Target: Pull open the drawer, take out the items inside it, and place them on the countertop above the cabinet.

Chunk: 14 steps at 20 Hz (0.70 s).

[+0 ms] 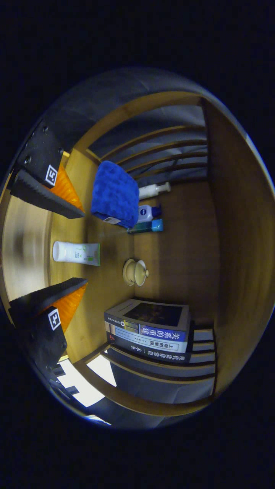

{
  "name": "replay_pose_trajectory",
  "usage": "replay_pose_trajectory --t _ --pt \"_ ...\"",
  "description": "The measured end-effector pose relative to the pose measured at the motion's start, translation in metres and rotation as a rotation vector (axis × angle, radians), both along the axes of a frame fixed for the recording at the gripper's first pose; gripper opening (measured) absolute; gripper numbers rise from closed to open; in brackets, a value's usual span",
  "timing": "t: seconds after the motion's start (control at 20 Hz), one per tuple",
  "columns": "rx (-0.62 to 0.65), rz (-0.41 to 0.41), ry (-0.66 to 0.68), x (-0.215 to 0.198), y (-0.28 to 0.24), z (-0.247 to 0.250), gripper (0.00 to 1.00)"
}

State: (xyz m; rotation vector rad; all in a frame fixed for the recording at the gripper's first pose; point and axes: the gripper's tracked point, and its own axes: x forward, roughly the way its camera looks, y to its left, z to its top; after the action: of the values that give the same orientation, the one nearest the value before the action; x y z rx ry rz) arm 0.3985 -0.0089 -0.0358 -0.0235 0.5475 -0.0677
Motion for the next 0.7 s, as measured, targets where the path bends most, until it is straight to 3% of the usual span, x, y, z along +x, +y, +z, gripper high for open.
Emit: replay_pose_trajectory --t 0.35,0.7 --pt "0.047 0.118 -0.191 -0.078 0.041 0.059 0.98" --pt "0.051 0.194 -0.356 -0.157 0.086 0.081 0.98"
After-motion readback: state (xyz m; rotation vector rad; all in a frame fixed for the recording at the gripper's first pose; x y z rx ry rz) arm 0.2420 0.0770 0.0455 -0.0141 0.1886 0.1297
